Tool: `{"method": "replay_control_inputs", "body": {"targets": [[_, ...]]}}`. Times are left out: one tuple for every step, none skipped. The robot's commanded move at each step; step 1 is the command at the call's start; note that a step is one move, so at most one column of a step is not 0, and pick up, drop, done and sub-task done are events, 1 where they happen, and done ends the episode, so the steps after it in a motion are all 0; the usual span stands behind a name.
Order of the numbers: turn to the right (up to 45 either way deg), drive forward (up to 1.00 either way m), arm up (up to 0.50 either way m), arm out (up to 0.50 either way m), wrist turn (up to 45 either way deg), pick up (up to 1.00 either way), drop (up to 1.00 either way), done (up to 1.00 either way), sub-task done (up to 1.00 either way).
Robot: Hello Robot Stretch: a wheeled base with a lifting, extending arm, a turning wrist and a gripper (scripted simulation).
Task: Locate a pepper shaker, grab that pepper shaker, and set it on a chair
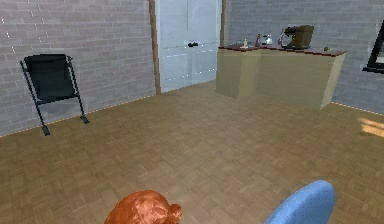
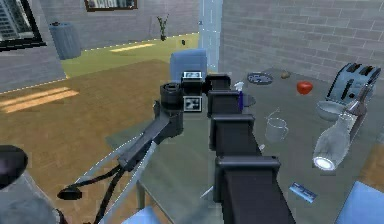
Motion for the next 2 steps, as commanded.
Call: {"method": "replay_control_inputs", "body": {"targets": [[0.0, 0.00, 0.00, 0.00, 45.0, 0.00, 0.00, 0.00, 0.00], [0.0, 0.00, 0.00, 0.00, 12.0, 0.00, 0.00, 0.00, 0.00]]}}
